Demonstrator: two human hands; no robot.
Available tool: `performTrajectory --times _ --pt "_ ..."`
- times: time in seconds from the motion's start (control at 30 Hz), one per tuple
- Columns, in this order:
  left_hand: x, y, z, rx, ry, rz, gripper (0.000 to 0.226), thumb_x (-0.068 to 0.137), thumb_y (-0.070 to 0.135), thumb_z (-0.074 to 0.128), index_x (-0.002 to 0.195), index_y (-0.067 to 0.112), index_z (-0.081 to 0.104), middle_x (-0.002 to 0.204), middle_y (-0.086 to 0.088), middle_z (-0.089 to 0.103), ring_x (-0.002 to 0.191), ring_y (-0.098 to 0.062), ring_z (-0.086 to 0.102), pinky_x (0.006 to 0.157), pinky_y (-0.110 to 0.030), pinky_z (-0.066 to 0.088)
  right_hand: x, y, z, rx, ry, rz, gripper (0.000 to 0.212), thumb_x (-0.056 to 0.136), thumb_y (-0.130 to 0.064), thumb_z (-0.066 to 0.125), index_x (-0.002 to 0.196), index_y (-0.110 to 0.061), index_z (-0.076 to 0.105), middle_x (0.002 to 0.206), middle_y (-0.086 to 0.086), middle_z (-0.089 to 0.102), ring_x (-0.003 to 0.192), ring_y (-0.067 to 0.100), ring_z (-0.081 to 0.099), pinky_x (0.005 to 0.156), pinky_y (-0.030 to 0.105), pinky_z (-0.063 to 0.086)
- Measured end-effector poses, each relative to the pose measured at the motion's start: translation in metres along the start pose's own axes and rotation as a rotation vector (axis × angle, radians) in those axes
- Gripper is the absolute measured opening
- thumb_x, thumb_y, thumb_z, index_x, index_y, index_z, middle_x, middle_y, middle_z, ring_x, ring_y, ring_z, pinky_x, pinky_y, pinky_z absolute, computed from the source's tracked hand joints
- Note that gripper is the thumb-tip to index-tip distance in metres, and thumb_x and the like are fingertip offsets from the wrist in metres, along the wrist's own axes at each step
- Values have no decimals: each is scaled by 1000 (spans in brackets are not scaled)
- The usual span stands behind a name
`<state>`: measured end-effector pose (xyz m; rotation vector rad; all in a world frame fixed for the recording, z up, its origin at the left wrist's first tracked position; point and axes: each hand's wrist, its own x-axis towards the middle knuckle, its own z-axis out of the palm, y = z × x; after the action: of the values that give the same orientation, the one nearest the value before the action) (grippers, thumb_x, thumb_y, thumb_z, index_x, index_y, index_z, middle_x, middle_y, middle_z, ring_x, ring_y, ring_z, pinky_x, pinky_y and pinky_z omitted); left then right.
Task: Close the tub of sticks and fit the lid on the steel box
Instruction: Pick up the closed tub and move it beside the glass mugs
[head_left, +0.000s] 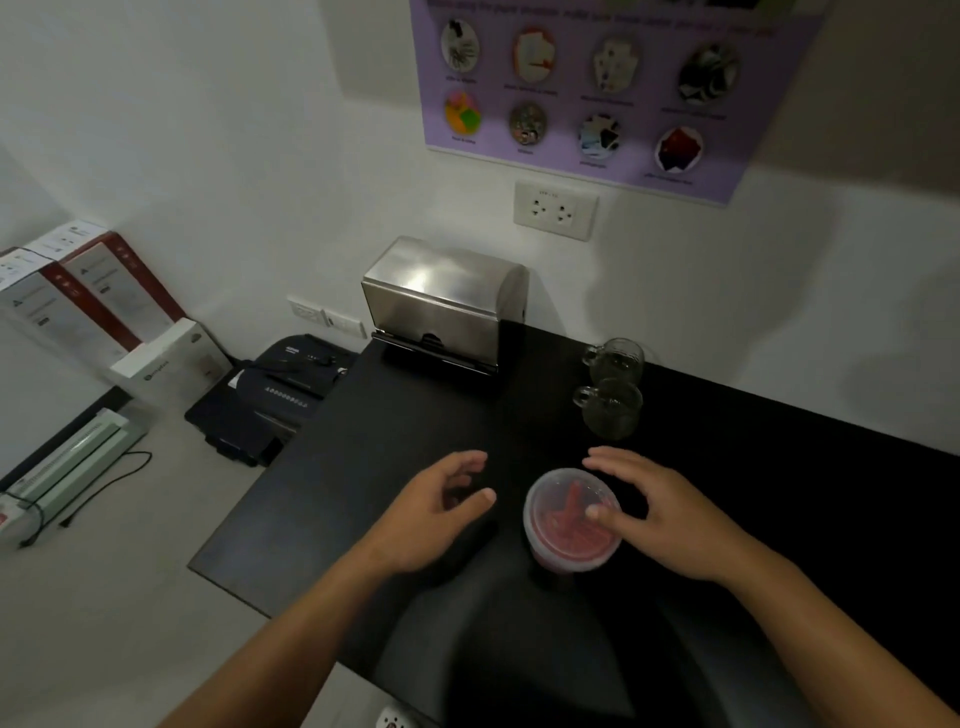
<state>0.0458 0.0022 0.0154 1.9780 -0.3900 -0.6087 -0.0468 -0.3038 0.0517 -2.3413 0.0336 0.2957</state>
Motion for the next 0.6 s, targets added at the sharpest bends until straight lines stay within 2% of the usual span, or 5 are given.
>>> performTrajectory --times 0.1,0.23,0.33,0.4,0.6 --pt "-11 0 35 9 -15 -1 64 81 66 69 140 60 44 146 27 54 134 5 54 113 -29 49 -12 18 13 -51 -38 -20 72 87 -60 69 152 -47 41 165 -26 20 153 0 18 124 35 25" --pt "-20 5 70 -13 -13 -4 99 79 68 74 162 34 31 158 16 46 137 -3 53 113 -36 50 -24 34 28 -83 -21 -18 82 86 -59 71 157 -43 33 166 -28 6 154 -2 5 123 29 18" --pt "-22 8 82 -27 -39 -10 87 84 53 77 154 49 27 147 37 49 134 7 54 110 -25 51 -29 40 35 -57 -20 -6 84 87 -57 72 158 -43 30 169 -25 3 156 0 4 126 35 20" --pt "-22 9 88 -52 -36 -9 83 87 44 78 149 55 24 143 40 51 132 10 54 107 -21 50 -30 43 38 -43 -23 -1 85 88 -56 71 160 -41 28 170 -24 4 156 1 6 127 37 21" --pt "-15 6 98 -145 4 -3 94 95 23 76 165 29 14 151 28 48 137 9 52 112 -26 49 -15 46 38 -3 -31 -33 92 85 -68 64 161 -42 20 163 -34 2 151 -8 7 121 25 18"
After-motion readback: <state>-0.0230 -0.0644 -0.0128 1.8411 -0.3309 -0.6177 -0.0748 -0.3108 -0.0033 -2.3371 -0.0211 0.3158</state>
